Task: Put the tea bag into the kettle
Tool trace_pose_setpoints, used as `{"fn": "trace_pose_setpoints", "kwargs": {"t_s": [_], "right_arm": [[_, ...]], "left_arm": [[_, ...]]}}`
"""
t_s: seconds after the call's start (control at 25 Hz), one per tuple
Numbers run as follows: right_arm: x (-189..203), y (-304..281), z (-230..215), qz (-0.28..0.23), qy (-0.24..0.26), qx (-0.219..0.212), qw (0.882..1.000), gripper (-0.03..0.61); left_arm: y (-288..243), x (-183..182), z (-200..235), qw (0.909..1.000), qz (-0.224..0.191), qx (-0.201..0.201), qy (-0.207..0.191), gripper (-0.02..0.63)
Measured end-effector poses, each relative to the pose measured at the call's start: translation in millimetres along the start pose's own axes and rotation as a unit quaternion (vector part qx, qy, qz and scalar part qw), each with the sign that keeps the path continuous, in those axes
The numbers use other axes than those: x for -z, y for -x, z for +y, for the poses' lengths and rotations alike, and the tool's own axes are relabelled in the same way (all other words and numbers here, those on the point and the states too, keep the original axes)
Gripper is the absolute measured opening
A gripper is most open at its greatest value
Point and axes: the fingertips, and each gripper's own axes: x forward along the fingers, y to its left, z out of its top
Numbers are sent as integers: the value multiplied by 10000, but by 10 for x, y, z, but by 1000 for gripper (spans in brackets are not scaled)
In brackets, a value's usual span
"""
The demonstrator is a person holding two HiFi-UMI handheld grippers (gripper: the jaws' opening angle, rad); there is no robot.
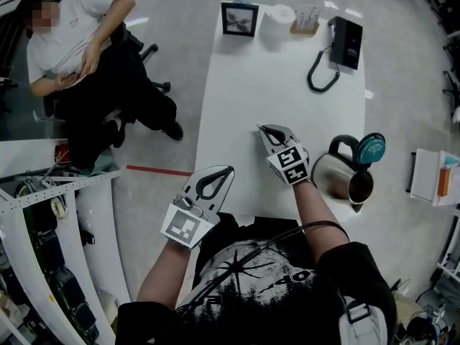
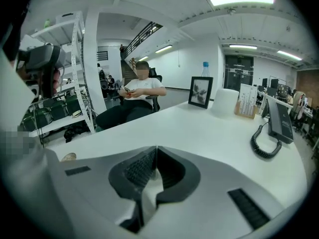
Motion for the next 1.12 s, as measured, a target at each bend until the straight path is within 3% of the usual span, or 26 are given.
{"fn": "trace_pose_setpoints", "kwargs": {"t_s": [0.48,0.84,0.96,1.12], "right_arm": [[-606,551,173,-916,113,235,9954,15],[-1181,1290,581,-1936,314,274,9802,14],[-1301,1516,724,-2241,277,284,9738,14],[-1330,1745,834,-2402,349,511,9688,14]], "left_arm": [[162,-245,-30,9986,-261,209,-407,11],[408,-419,-56,9951,-421,392,-804,11],[460,-382,-120,9939,-242,494,-952,11],[484,-328,-279,9900,-279,832,-1102,11]]}}
